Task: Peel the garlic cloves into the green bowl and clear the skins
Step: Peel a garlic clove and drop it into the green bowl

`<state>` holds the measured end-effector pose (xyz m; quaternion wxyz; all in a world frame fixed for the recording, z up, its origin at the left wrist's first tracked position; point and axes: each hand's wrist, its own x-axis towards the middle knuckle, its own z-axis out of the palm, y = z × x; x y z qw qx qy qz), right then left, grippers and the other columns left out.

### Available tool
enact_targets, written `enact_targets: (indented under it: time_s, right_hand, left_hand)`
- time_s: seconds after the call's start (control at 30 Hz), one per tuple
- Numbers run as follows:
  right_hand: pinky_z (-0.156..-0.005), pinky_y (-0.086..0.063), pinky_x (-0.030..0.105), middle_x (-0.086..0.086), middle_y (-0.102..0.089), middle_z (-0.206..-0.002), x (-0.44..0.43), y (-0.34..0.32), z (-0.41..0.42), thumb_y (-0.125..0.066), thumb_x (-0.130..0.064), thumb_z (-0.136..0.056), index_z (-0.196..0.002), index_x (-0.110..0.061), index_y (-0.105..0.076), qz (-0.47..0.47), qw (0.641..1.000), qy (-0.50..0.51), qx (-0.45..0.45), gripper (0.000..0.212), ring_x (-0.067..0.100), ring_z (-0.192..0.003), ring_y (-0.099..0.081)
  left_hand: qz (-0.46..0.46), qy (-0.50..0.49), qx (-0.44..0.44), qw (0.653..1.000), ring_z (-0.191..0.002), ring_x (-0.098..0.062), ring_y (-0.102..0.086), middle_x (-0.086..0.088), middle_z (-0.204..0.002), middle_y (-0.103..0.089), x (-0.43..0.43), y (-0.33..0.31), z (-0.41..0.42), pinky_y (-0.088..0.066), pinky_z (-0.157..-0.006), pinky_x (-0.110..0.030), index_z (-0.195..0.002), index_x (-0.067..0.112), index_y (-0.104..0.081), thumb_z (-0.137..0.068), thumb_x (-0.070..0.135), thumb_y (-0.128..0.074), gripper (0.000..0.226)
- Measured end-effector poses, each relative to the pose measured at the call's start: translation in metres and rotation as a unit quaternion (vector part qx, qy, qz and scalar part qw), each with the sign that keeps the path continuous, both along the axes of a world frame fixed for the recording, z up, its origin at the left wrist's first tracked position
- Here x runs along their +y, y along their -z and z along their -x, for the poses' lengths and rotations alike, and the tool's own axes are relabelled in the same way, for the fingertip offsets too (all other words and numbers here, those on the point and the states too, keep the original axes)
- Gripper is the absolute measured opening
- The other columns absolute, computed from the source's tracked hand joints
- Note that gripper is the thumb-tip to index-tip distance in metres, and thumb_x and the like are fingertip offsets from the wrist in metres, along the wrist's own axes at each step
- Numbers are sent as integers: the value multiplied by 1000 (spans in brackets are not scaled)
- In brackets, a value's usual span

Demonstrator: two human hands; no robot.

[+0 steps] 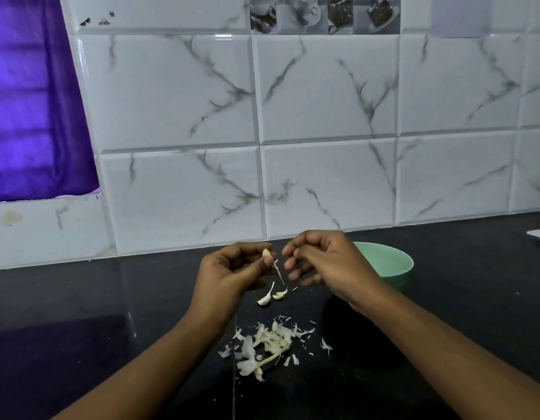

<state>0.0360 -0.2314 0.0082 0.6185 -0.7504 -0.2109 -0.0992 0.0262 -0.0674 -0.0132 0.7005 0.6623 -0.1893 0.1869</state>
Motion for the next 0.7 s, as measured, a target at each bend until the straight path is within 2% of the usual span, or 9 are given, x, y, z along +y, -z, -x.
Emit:
enact_targets:
  time_s: [0.1, 0.17, 0.23, 0.3, 0.37, 0.43, 0.53, 0.7]
  right_hand:
    - [-68, -52, 31, 6, -69, -61, -6, -3, -2, -40, -21, -100, -93, -12, -66, 19, 1000, 0, -14, 29, 18, -61, -67]
    - [-81, -55, 42, 6, -70, -63, -7, 1, -5, -50, -22, -97, -89, -14, -68, 43, 998, 5, -55, 21, 17, -66, -68]
    - [-83, -56, 47, 3, -70, -65, -5, 5, -7, -63, -14, -89, -82, -19, -68, 33, 994, 13, -99, 10, 17, -68, -68]
    - [-76, -57, 36, -2, -67, -70, -4, 5, -6, -72, -9, -81, -83, -22, -68, 45, 987, 26, -151, 14, 13, -68, -66]
    - [-71, -51, 18, -7, -64, -84, -4, 5, -5, -77, -7, -76, -87, -25, -68, 92, 969, 32, -227, 23, 6, -72, -64]
    - [-68, -44, 9, -9, -61, -91, -4, 5, -4, -76, -6, -75, -93, -20, -69, 129, 953, 22, -273, 24, 4, -78, -63]
    - [-61, -41, 7, -12, -58, -89, -2, 7, -5, -75, -6, -77, -98, -15, -68, 150, 946, 14, -287, 23, 5, -80, -61]
    - [-60, -41, 7, -14, -56, -86, -3, 6, -6, -73, -8, -81, -102, -14, -68, 170, 942, -11, -289, 23, 4, -79, -59]
  left_hand:
    - [38, 23, 35, 998, -74, -11, -71, -4, -87, -76, 1, -1, -1, -53, -58, -19, -94, 10, -69, -84, 0, -63, 15]
    - [46, 42, 54, 997, -77, -11, -72, -5, -90, -76, 1, 0, -2, -53, -59, -18, -96, 11, -68, -86, 0, -59, 17]
    - [55, 62, 70, 994, -79, -13, -72, -5, -91, -76, 0, 0, -1, -53, -58, -19, -98, 11, -68, -87, 0, -58, 19]
    - [71, 77, 82, 991, -79, -14, -72, -7, -88, -75, 0, 0, -1, -52, -56, -18, -98, 10, -69, -84, 0, -58, 20]
    - [77, 91, 92, 989, -80, -13, -72, -9, -87, -75, -1, 0, -1, -51, -56, -18, -100, 9, -69, -80, 5, -61, 22]
    - [71, 101, 97, 988, -81, -11, -70, -8, -89, -75, 0, 1, -2, -51, -57, -17, -103, 9, -71, -76, 10, -64, 28]
    - [68, 103, 99, 987, -76, -9, -68, -6, -86, -74, 0, 2, -2, -51, -58, -18, -100, 11, -72, -71, 14, -66, 30]
    - [64, 98, 96, 989, -70, -7, -68, -6, -77, -73, 1, 3, -3, -51, -56, -17, -98, 10, -71, -68, 13, -67, 30]
